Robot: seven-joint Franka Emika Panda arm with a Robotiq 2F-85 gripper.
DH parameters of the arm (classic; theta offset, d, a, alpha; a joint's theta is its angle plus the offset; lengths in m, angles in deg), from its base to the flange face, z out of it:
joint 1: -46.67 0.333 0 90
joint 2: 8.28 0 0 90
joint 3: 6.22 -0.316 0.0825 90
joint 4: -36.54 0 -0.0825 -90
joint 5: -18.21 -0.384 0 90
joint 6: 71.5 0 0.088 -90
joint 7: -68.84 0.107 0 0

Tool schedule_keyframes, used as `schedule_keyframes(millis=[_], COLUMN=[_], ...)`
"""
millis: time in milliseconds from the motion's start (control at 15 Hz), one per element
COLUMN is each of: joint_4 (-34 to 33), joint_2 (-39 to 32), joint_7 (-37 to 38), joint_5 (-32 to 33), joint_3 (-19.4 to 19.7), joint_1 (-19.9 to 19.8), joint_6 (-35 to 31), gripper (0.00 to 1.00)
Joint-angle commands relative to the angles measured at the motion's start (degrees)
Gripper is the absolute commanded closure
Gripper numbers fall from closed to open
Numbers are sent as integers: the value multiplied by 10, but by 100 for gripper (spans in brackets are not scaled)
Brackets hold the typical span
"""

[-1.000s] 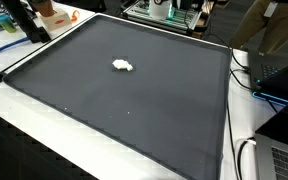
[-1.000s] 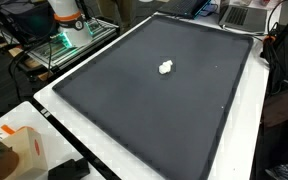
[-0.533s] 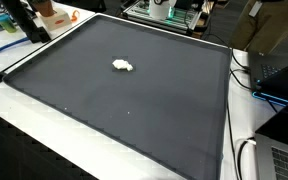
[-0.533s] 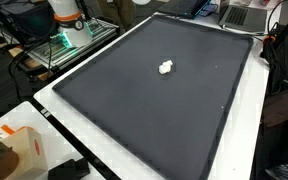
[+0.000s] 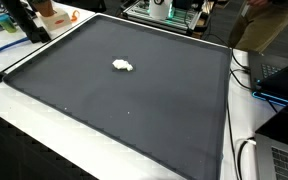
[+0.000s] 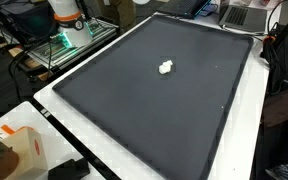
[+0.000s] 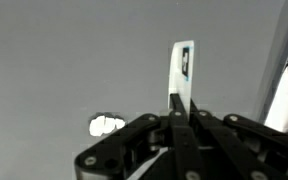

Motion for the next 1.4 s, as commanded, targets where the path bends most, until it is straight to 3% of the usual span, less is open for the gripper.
schedule_keyframes(millis=[0,133,467,533,667,867,1000,1200,1267,1333], joint_4=[27,43,52,50,49,49,46,59,60,39], joint_2=[-17,-40,-120,-133,-153,-157,-120,-55,-35,-8], joint_7=[43,83,204,227,269,313,318,256,226,191], joint_5=[-5,0,-1,-2,0,-1,-5,-10,-10,-10], joint_3=[20,31,14,10,0,-24,-42,-43,-42,-15], joint_1=[8,23,50,52,55,45,9,-70,-97,-95], joint_6=[-4,-6,-9,-9,-9,-9,-9,0,0,0], gripper=[99,99,99,71,64,41,26,4,0,0])
